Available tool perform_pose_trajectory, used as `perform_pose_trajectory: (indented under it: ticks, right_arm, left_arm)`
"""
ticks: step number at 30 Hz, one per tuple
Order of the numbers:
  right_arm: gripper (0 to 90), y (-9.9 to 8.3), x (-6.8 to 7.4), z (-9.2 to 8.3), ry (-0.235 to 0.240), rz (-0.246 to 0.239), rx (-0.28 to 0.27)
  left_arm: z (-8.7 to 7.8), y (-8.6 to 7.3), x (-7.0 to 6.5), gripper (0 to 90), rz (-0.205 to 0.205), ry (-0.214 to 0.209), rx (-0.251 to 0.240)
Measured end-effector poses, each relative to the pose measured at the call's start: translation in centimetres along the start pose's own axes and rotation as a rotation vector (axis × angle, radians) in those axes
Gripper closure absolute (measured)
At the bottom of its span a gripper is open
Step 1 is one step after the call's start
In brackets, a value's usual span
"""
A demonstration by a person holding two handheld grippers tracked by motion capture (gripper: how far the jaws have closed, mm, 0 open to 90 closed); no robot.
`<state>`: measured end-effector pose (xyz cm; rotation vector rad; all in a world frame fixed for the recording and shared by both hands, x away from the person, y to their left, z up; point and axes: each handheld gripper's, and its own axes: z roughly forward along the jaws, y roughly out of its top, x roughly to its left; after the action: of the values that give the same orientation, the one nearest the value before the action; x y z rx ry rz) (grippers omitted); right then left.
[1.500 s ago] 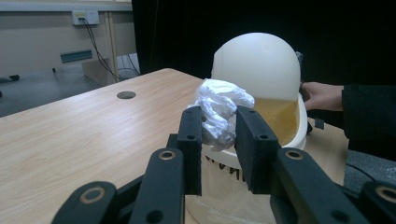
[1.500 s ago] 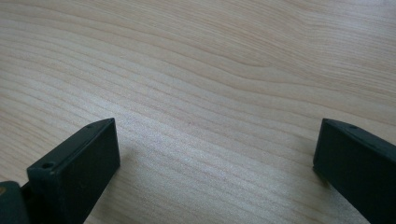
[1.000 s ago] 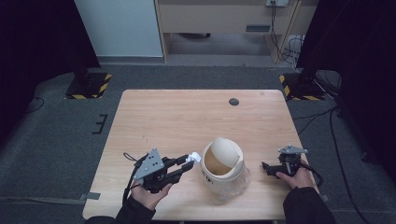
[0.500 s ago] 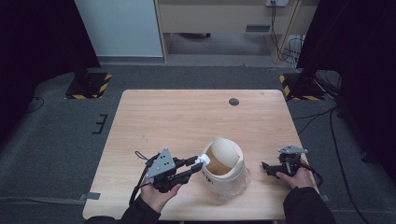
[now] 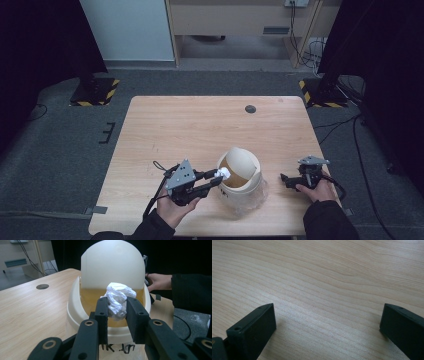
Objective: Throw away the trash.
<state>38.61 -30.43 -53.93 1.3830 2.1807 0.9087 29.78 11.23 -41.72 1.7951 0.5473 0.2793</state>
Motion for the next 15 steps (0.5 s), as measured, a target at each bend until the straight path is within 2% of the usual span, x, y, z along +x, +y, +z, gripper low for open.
perform_pose_trajectory:
  ticks: [15]
  right_arm:
    - [0.7,0.0,0.0,0.0,0.0,0.0,0.0]
  left_arm:
    - [0.98,-0.28,0.24,71.3,-0.005,-0.004,0.034]
